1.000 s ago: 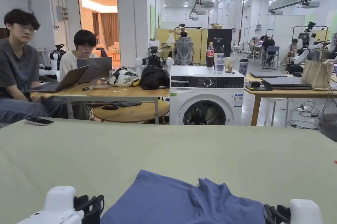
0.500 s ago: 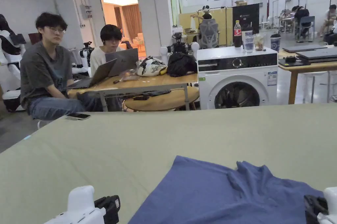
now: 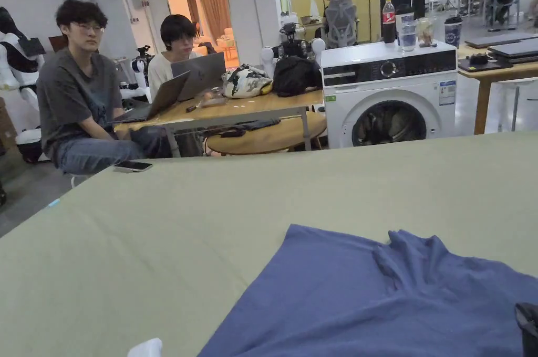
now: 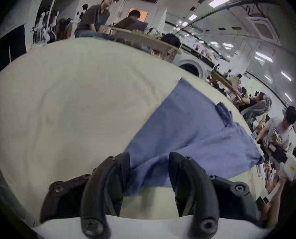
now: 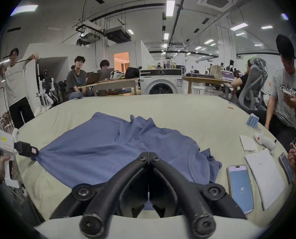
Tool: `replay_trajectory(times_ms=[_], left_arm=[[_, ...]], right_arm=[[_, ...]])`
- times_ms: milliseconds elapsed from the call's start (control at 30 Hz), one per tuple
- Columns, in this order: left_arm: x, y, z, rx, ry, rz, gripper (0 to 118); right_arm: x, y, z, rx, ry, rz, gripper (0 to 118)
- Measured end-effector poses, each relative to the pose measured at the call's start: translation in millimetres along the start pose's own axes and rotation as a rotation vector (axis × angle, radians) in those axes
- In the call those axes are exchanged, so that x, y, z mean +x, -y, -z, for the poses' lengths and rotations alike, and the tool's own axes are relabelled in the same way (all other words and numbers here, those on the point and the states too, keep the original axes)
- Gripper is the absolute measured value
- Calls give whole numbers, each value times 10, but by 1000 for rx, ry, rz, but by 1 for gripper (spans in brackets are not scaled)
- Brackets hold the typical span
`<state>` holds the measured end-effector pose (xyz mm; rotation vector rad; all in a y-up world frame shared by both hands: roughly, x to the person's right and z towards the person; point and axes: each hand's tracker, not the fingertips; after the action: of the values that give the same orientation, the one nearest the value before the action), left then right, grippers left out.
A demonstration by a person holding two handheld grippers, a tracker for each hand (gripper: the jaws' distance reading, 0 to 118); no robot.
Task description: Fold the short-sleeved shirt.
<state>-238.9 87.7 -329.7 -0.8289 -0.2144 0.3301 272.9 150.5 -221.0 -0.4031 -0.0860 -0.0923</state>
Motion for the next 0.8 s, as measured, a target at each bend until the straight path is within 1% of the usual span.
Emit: replay_trajectory(times_ms=[33, 67, 100, 133, 167, 200, 233, 300, 333, 367, 400, 433, 467, 533, 567, 600, 667, 700, 800], left_arm=[[-3, 33, 50, -1, 6, 10, 33], [19, 51, 40, 22, -37, 38, 23], [-22, 46, 80, 34, -62, 70, 17], [-33, 25, 115, 12, -61, 87, 8], [-44, 11, 145, 0, -42, 84, 1], [-64, 7, 192, -29, -1, 56, 1], [-22, 45, 183, -22, -21, 35, 1], [-6, 48, 178, -15, -36, 76, 1], [-3, 44, 179, -14, -40, 87, 1], [31, 64, 161, -14, -43, 90, 1], [46, 59, 160, -20, -46, 95, 1], [48, 43, 165, -25, -49, 98, 1], [47, 36, 166, -29, -50, 101, 1], [92, 55, 136, -32, -51, 110, 1], [90, 59, 136, -32, -50, 109, 1], [84, 65, 136, -31, -48, 104, 1], [90, 67, 127, -29, -46, 96, 1], [93, 70, 123, -29, -46, 97, 1], [41, 61, 150, -30, -47, 97, 1]], right_arm=[[28, 15, 4, -4, 5, 6, 0], [54, 25, 10, -11, 9, 10, 0], [82, 31, 20, -22, 13, 12, 0], [110, 33, 32, -35, 16, 11, 0], [132, 28, 48, -41, 15, 12, 0], [169, 4, 80, -50, 10, 13, 0], [212, -48, 128, -59, 6, 13, 0], [298, -204, 257, -92, 1, 15, 0], [360, -321, 368, -144, -19, 22, 0], [420, -428, 475, -182, -41, 30, 22], [492, -560, 638, -243, -68, 43, 48], [569, -694, 826, -300, -91, 46, 62], [610, -783, 952, -296, -88, 40, 62], [666, -1007, 1305, -335, -51, -42, 62], [688, -1097, 1456, -355, -42, -70, 63], [732, -1182, 1681, -418, -53, -88, 63], [831, -1263, 2079, -528, -71, -74, 63], [897, -1262, 2266, -577, -74, -52, 63], [1008, -1180, 2620, -651, -77, 8, 63]])
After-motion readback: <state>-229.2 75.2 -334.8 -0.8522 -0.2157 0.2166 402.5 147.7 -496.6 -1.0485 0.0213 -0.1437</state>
